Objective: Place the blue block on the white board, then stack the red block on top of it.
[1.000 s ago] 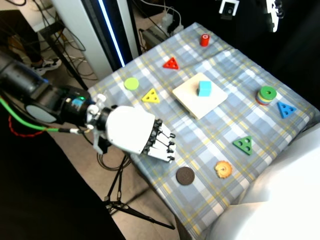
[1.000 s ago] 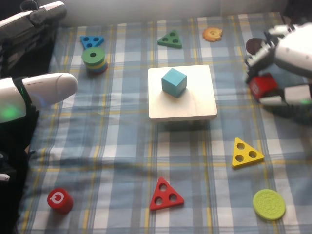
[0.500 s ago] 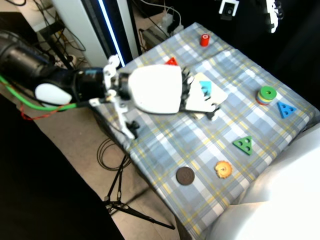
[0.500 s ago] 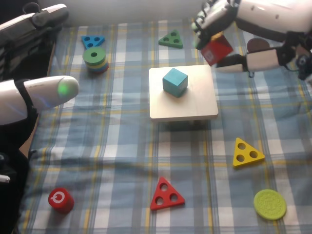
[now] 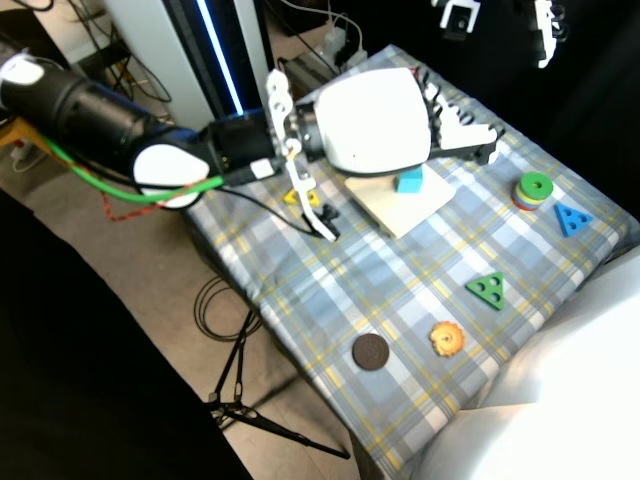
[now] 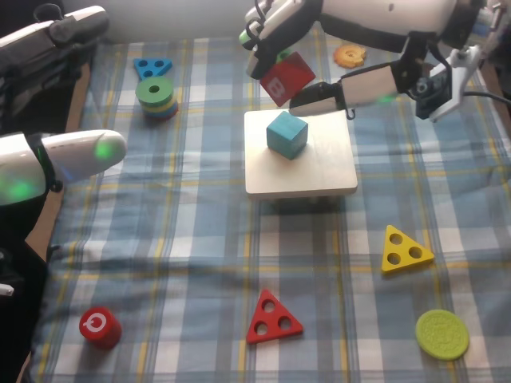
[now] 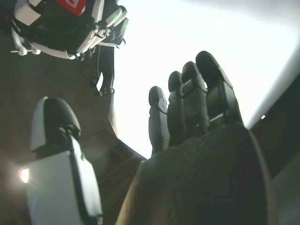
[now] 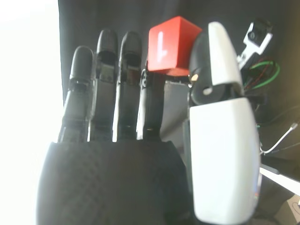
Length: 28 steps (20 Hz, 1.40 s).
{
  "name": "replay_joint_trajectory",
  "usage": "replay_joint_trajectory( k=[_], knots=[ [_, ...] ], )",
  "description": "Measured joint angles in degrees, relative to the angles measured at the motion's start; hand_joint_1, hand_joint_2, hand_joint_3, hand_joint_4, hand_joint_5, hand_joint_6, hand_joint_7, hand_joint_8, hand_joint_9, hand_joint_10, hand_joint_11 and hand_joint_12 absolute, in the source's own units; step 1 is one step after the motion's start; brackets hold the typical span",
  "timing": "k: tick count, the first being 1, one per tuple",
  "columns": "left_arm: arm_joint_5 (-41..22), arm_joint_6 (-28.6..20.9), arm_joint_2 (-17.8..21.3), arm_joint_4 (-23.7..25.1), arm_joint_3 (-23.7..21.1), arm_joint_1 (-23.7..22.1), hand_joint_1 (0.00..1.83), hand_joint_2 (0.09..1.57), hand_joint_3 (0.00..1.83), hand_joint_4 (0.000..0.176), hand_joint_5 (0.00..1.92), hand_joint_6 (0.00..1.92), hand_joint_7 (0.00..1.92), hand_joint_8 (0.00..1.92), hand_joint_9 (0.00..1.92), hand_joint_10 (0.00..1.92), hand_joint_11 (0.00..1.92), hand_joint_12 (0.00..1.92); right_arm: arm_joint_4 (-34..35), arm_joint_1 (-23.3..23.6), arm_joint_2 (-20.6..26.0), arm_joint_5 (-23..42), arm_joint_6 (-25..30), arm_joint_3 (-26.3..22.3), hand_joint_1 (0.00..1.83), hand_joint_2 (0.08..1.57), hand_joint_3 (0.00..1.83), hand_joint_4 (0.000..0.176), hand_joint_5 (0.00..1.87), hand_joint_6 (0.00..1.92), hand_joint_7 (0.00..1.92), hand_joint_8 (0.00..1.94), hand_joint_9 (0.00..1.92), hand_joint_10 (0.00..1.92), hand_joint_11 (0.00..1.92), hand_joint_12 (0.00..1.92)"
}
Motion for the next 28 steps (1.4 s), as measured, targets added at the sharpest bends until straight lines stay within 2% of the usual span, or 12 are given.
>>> replay_joint_trajectory(
  k=[2,4,8,10,14,17,19,20,23,25,27,28],
  knots=[
    [0.72,-0.02,-0.07,0.0,0.09,0.0,0.94,0.91,0.0,0.098,0.36,0.0,0.27,0.0,0.21,0.0,0.0,0.6,-0.63,0.0,-0.7,-0.02,0.13,0.22,1.16,1.03,0.0,0.0,1.18,0.65,0.86,0.0,0.71,0.01,0.03,1.22],
    [1.01,-0.07,-0.35,-0.22,0.48,0.0,0.92,0.92,0.0,0.084,0.35,0.0,0.27,0.0,0.21,0.0,0.0,0.59,-1.22,0.0,-1.22,0.02,0.17,0.35,1.18,1.04,0.0,0.0,1.16,0.67,0.85,0.0,0.71,0.0,0.03,1.25],
    [1.03,-0.42,-0.35,-0.11,0.48,0.0,0.91,0.92,0.0,0.095,0.36,0.0,0.27,0.0,0.22,0.0,0.0,0.59,-1.29,0.0,-2.21,-0.46,0.17,1.05,1.18,1.05,0.0,0.0,1.12,0.73,0.84,0.0,0.69,0.0,0.04,1.17],
    [1.05,-0.44,-0.35,-0.07,0.48,0.0,0.91,0.92,0.0,0.085,0.36,0.0,0.28,0.0,0.22,0.0,0.0,0.57,-1.29,-0.24,-2.4,-0.81,0.48,1.57,1.18,1.06,0.0,0.0,1.09,0.78,0.82,0.0,0.67,0.0,0.02,1.15],
    [1.05,-0.46,-0.35,-0.02,0.48,0.0,0.88,0.91,0.0,0.096,0.36,0.0,0.28,0.0,0.22,0.0,0.0,0.57,-1.27,-1.18,-2.38,-2.29,1.07,2.36,1.18,1.06,0.0,0.0,1.09,0.78,0.83,0.0,0.67,0.0,0.05,1.15],
    [1.05,-0.46,-0.35,-0.02,0.48,0.0,0.87,0.91,0.0,0.104,0.36,0.0,0.28,0.0,0.22,0.0,0.0,0.58,-1.53,-1.4,-2.38,-3.04,1.46,2.36,1.19,1.06,0.0,0.0,1.1,0.77,0.8,0.0,0.57,0.0,0.0,0.99],
    [1.07,-0.46,-0.35,-0.04,0.48,0.0,0.88,0.91,0.0,0.106,0.36,0.0,0.28,0.0,0.21,0.0,0.0,0.58,-1.86,-1.49,-2.38,-3.1,2.14,2.36,1.19,1.06,0.0,0.0,1.1,0.77,0.8,0.0,0.6,0.01,0.0,1.09],
    [1.07,-0.44,-0.35,-0.04,0.48,0.0,0.87,0.9,0.0,0.099,0.37,0.0,0.28,0.0,0.22,0.0,0.0,0.6,-1.9,-1.49,-2.38,-3.08,2.25,2.36,1.19,1.06,0.0,0.0,1.1,0.77,0.8,0.0,0.62,0.01,0.0,1.14],
    [1.07,-0.5,-0.35,-0.07,0.48,0.0,0.89,0.9,0.0,0.098,0.37,0.0,0.28,0.0,0.22,0.0,0.0,0.6,-2.14,-1.51,-2.38,-3.19,2.32,2.36,1.18,1.06,0.0,0.0,1.1,0.78,0.82,0.01,0.65,0.02,0.0,1.16],
    [1.07,-0.59,-0.35,-0.02,0.48,0.0,0.88,0.9,0.0,0.101,0.36,0.0,0.28,0.0,0.22,0.0,0.0,0.6,-2.14,-1.92,-2.38,-3.21,2.38,2.36,1.19,1.05,0.0,0.0,1.13,0.73,0.86,0.01,0.69,0.02,0.0,1.0],
    [1.05,-0.61,-0.35,-0.04,0.48,0.0,0.88,0.9,0.0,0.1,0.36,0.0,0.28,0.0,0.22,0.0,0.0,0.6,-2.32,-2.29,-2.38,-3.54,2.62,2.36,1.19,1.05,0.0,0.0,1.13,0.71,0.86,0.01,0.7,0.02,0.0,0.97],
    [1.05,-0.61,-0.35,-0.02,0.48,0.0,0.88,0.9,0.0,0.093,0.36,0.0,0.28,0.0,0.22,0.0,0.0,0.6,-2.34,-2.56,-2.36,-3.58,2.69,2.36,1.19,1.04,0.0,0.0,1.14,0.69,0.87,0.01,0.7,0.01,0.0,1.09]
  ],
)
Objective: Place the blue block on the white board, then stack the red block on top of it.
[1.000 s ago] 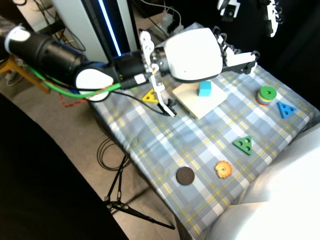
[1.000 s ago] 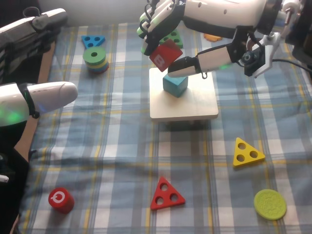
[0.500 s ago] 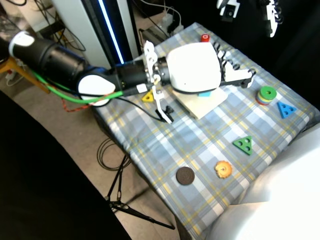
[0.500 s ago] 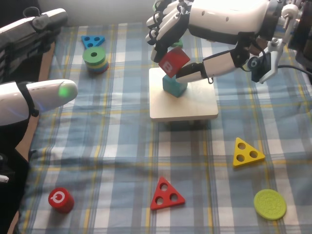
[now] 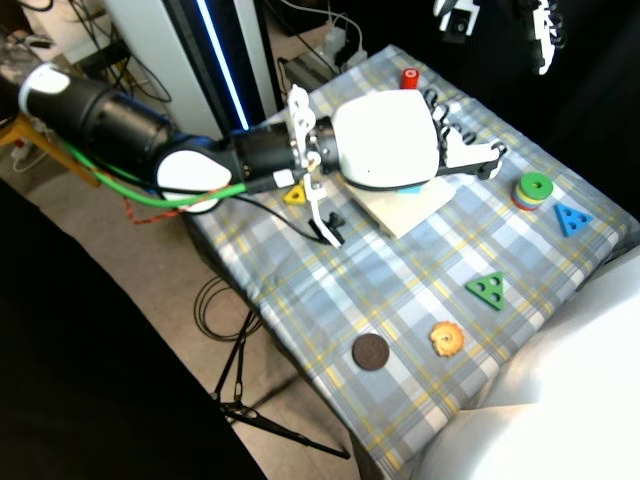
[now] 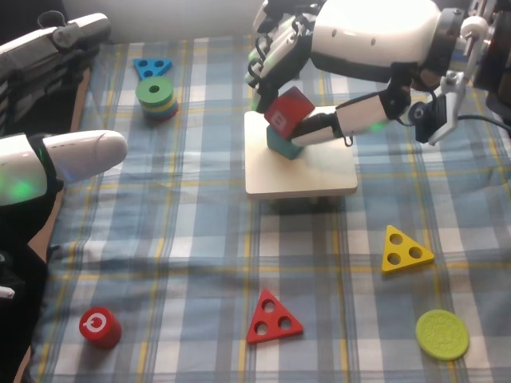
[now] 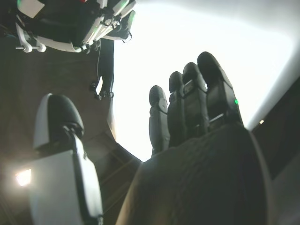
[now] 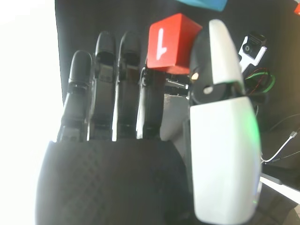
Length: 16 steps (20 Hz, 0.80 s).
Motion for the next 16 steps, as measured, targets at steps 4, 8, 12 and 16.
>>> replay_joint_trajectory(
  k=[4,8,12,16],
  knots=[
    [0.02,0.0,0.0,0.0,0.0,0.0,0.87,0.9,0.0,0.093,0.36,0.0,0.29,0.0,0.23,0.0,0.0,0.62,0.04,-0.15,0.02,-0.11,0.31,0.0,1.19,1.05,0.0,0.0,1.12,0.73,0.86,0.0,0.68,0.0,0.0,1.16],
    [0.02,-0.02,0.0,-0.02,0.0,0.0,0.89,0.9,0.0,0.081,0.36,0.0,0.29,0.0,0.22,0.0,0.0,0.58,0.0,-0.22,0.28,-0.09,0.5,-0.04,1.18,1.06,0.0,0.0,1.11,0.76,0.83,0.0,0.66,0.0,0.0,1.18],
    [0.02,-0.07,0.0,0.0,0.0,0.0,0.86,0.91,0.0,0.089,0.36,0.0,0.28,0.0,0.22,0.0,0.0,0.61,0.0,-0.22,0.39,-0.11,0.5,-0.02,1.18,1.06,0.0,0.0,1.09,0.78,0.82,0.0,0.67,0.0,0.03,1.13],
    [0.02,-0.2,0.0,-0.02,0.0,0.0,0.86,0.9,0.0,0.086,0.37,0.0,0.29,0.0,0.23,0.0,0.0,0.62,0.04,-0.22,0.39,-0.33,0.5,0.2,1.18,1.06,0.0,0.0,1.1,0.78,0.83,0.0,0.68,0.0,0.07,1.08]
  ],
)
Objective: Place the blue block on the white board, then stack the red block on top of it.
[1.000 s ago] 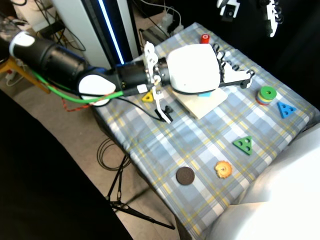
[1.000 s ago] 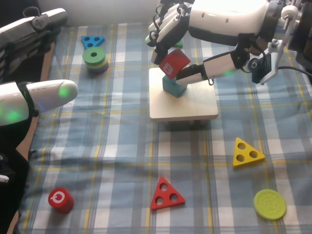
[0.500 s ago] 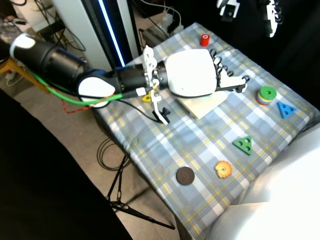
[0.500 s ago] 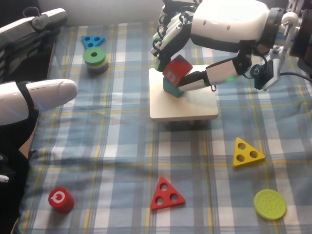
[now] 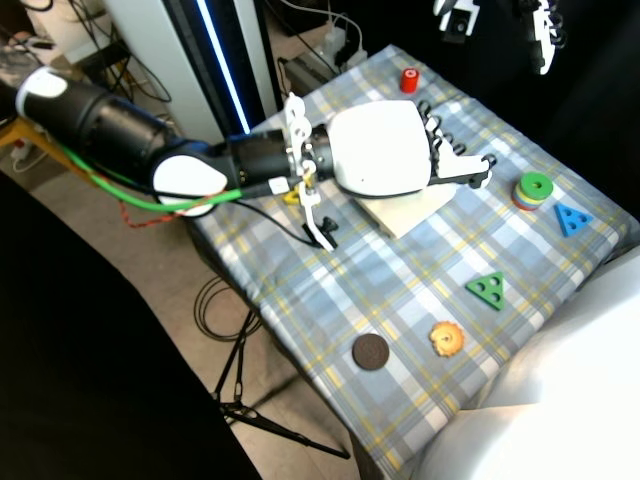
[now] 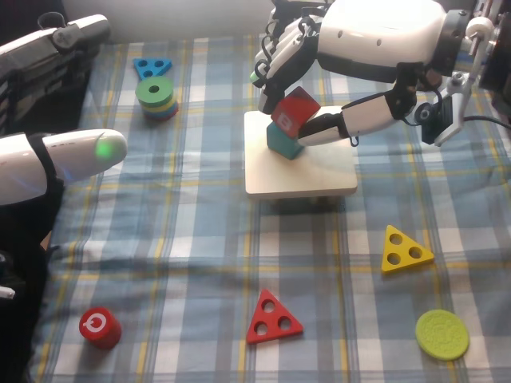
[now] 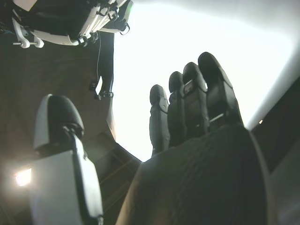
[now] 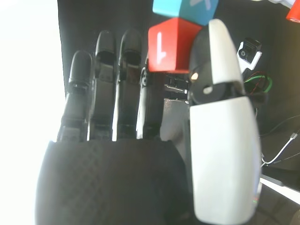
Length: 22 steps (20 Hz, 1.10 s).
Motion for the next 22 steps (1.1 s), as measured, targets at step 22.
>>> replay_joint_trajectory(
  k=[22],
  knots=[
    [0.0,-0.02,0.0,0.02,0.0,0.0,0.87,0.9,0.0,0.097,0.36,0.0,0.29,0.0,0.23,0.0,0.0,0.61,-0.22,0.0,0.0,-0.42,0.22,0.52,1.15,1.09,0.0,0.0,1.02,0.9,0.8,0.0,0.68,0.0,0.0,1.31]
  ],
)
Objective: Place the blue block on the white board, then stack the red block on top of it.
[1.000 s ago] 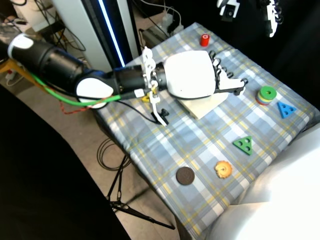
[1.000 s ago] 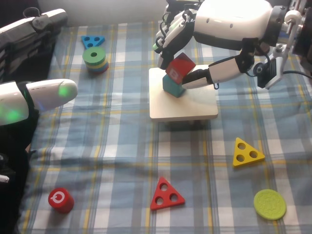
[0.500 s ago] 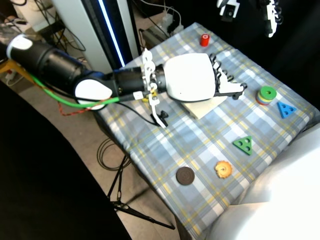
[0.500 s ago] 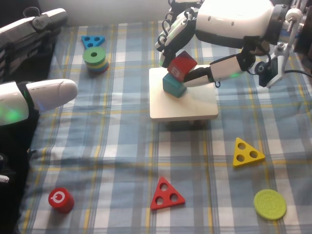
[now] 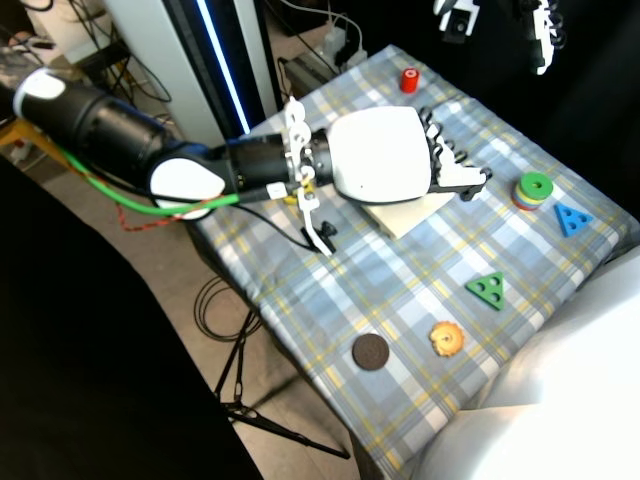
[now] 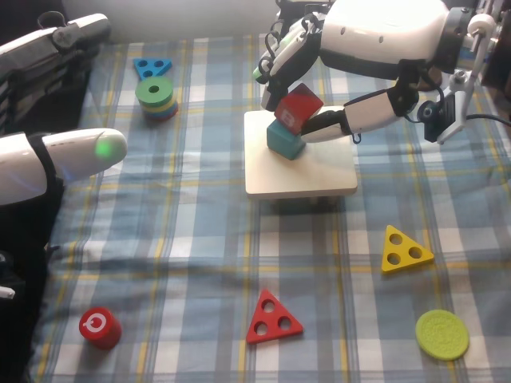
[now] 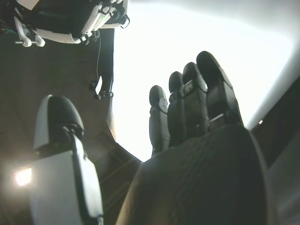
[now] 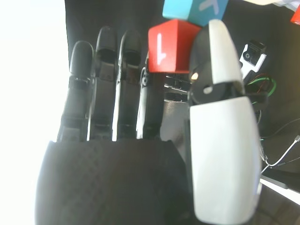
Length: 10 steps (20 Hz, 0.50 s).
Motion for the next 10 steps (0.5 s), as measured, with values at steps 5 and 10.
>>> replay_joint_trajectory(
  k=[5,10],
  knots=[
    [0.0,0.0,0.0,-0.02,0.0,0.0,0.87,0.9,0.0,0.092,0.36,0.0,0.29,0.0,0.24,0.0,0.0,0.64,-0.07,0.0,0.0,0.02,0.0,-0.07,1.13,1.1,0.0,0.0,1.01,0.92,0.79,0.0,0.69,0.0,0.04,1.29],
    [0.0,0.0,0.0,0.0,0.0,0.0,0.85,0.9,0.0,0.098,0.37,0.0,0.29,0.0,0.23,0.0,0.0,0.67,-0.11,0.0,0.0,0.0,0.0,-0.28,1.12,1.1,0.0,0.0,1.0,0.94,0.78,0.0,0.68,0.0,0.02,1.28]
  ],
)
